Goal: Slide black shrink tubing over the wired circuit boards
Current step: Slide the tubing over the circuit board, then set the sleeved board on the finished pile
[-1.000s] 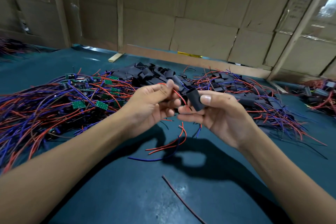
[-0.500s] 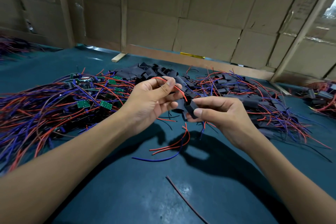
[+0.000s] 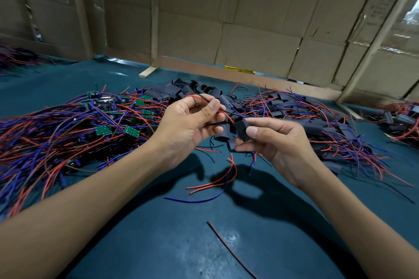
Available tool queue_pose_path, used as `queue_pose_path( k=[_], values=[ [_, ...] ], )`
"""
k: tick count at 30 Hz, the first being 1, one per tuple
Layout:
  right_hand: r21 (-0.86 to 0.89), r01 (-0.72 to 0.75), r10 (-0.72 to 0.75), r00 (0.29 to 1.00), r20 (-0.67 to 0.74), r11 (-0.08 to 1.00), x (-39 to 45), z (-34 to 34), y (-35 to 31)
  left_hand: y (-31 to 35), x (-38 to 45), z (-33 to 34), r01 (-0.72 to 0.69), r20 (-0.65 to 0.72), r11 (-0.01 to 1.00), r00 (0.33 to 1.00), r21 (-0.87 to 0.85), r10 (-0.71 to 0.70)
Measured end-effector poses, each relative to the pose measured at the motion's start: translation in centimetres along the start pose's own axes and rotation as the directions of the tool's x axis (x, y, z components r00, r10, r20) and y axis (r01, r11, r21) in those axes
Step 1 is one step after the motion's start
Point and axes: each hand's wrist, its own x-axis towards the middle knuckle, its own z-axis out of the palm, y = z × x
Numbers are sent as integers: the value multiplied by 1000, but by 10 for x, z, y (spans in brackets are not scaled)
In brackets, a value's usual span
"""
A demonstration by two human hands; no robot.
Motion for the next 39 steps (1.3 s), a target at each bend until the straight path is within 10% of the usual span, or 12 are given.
queue_pose_path(
  k=[13, 22, 32, 39],
  values=[
    [101, -18, 19, 1000, -7, 995, 2, 0, 2, -4, -1, 0, -30, 33, 999, 999, -31, 31],
    [-3, -39, 39, 998, -53, 999, 2, 6, 1, -14, -4, -1, -8, 113, 953, 993, 303, -28],
    [-4, 48, -49, 994, -101, 999, 5, -14, -15, -4, 2, -3, 601, -57, 795, 800, 84, -598],
    [-96, 60, -62, 998, -23, 994, 4, -23, -11, 0, 5, -8, 536, -143, 802, 800, -263, -582]
  ],
)
